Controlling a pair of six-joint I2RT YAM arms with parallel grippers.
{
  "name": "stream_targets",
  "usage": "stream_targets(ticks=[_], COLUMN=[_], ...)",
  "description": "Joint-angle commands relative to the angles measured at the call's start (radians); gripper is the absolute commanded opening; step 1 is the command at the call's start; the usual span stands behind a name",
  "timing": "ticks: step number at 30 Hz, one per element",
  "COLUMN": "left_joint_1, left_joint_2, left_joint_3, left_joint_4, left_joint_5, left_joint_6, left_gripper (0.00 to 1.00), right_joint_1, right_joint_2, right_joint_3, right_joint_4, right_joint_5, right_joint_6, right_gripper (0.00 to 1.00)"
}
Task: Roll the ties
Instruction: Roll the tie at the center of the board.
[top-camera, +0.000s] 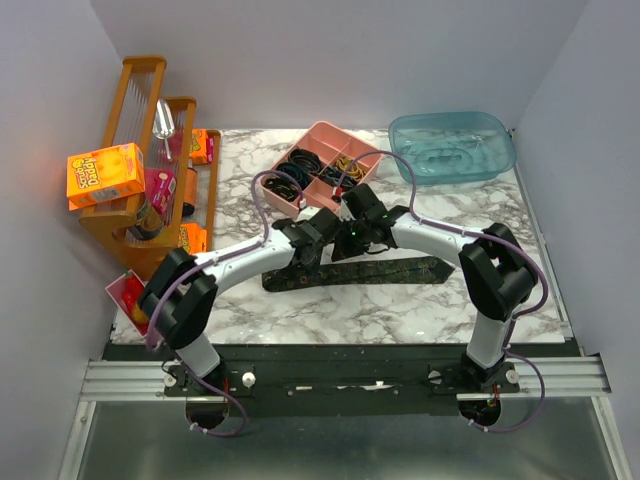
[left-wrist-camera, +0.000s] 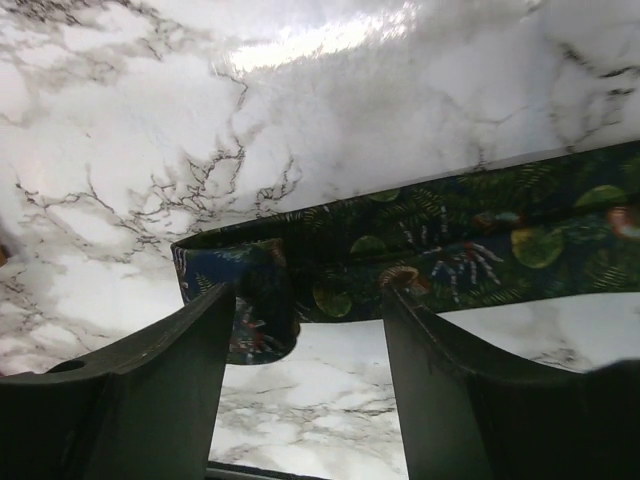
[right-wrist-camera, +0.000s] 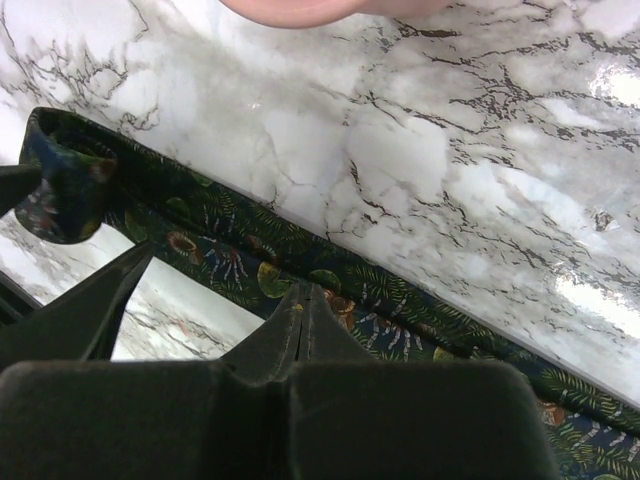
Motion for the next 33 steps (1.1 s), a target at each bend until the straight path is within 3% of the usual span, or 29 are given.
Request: stream_targets(ticks=[1, 7, 15, 20, 28, 33], left_joint_1=[0.005, 0.112, 0.416, 0.566, 0.761, 0.773], left_joint_2=[-0.137, -0.340, -0.571, -0.653, -0.731, -0.716], left_joint_3=[-0.038, -0.158, -0.420, -0.540, -0.652, -0.673], left_joint_4=[0.087, 0.182, 0.374, 0.461, 0.489, 0.529], left_joint_5=[0.018, 0.110, 0.549, 0.731, 0.841, 0.872], left_joint_6=[-0.032, -0.037, -0.047, -0.104, -0.115, -0.124], left_gripper=[0.73, 0.83, 0.88, 0.89, 0.89, 0.89], right_joint_1=[-0.007, 0.015, 0.106, 0.168, 0.231, 0.234], right_joint_2=[-0.026, -0.028, 0.067, 0.207, 0.336, 0.327], right_joint_3=[0.013, 0.054, 0.221, 0.375, 0.513, 0.477], right_joint_4=[0.010, 0.008, -0.009, -0.055, -0.107, -0.127], right_joint_5=[-0.027, -0.078, -0.141, -0.193, -0.181, -0.122], right_joint_6=[-0.028, -0.042, -0.045, -0.044, -0.042, -0.054], right_gripper=[0.01, 0.01, 0.01, 0.01, 0.01, 0.01])
